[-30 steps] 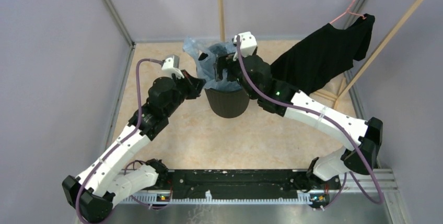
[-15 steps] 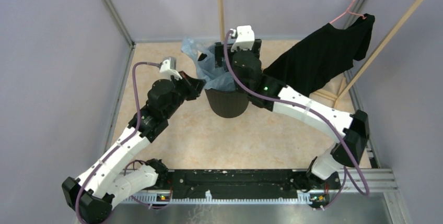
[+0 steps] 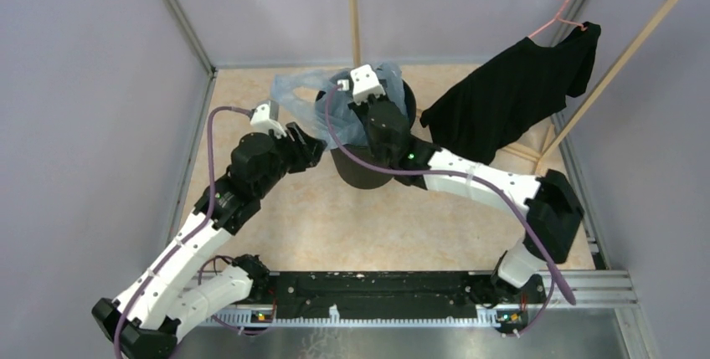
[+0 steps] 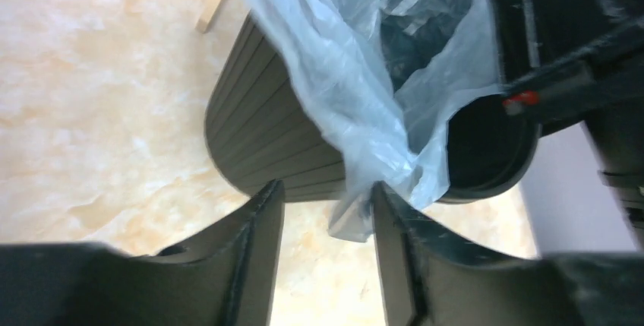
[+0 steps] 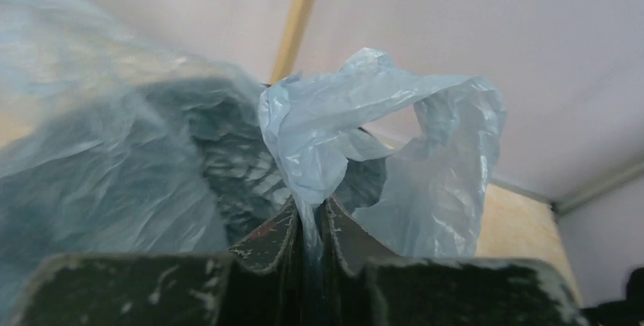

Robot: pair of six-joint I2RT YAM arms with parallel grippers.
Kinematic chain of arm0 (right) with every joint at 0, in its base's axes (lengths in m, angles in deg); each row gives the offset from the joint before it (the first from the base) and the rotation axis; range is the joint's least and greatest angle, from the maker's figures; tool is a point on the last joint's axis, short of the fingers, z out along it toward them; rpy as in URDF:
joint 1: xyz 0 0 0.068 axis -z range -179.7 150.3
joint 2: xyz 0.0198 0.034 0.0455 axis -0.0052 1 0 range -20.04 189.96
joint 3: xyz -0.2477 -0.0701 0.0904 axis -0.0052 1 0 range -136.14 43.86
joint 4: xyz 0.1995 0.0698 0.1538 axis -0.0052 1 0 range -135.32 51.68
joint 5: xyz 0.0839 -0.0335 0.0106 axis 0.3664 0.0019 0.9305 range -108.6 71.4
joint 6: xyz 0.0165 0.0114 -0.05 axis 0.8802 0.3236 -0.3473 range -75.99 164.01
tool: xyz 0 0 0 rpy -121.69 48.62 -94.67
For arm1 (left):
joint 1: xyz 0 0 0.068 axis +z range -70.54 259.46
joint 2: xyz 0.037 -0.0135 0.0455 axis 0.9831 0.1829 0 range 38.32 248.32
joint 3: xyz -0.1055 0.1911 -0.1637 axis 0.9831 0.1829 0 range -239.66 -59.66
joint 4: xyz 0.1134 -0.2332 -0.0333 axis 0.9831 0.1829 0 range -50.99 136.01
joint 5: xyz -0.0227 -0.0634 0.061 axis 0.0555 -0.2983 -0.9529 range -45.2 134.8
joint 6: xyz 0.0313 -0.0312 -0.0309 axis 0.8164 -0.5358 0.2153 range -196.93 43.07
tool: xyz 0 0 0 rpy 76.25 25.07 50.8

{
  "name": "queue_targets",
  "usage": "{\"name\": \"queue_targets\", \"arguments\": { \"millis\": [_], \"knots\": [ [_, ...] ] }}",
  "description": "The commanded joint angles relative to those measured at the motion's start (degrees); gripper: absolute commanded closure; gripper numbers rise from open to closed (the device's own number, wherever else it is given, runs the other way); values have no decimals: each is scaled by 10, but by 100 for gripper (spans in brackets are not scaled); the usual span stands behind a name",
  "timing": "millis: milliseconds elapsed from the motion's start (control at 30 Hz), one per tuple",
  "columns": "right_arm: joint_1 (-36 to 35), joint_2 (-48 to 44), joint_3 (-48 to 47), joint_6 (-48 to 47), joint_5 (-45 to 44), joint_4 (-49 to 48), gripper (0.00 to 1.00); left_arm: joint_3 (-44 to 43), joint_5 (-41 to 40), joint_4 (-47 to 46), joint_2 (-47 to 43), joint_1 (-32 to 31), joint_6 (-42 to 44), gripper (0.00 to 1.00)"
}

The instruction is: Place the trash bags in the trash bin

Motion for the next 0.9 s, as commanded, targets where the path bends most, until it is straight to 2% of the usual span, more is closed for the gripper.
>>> {"name": "queue_targets", "arguments": {
  "millis": [0,67,133,167,300,433,600,733,800,867],
  "knots": [
    [4,-113,41,-8,178,-37,97,-79,4,114,-3,7,51,39],
    [4,-133,53,8,216,-23,100,-123,26,139,4,8,58,16],
    [5,-145,60,24,233,-15,100,-180,24,160,17,8,60,4],
    [6,-152,63,31,235,-12,100,-204,17,170,26,8,63,2],
    [12,-179,74,65,245,-3,100,-272,-53,197,67,10,67,1],
    [26,-211,93,115,283,5,100,-312,-72,204,109,26,44,1],
    [35,-233,122,153,307,7,100,-313,7,139,138,77,28,1],
    [35,-231,125,163,316,10,100,-339,112,114,172,106,26,1],
    [36,-228,124,166,319,9,100,-329,170,76,168,107,36,1],
    [37,-224,120,171,322,8,100,-295,188,44,144,106,37,1]
  ]
}}
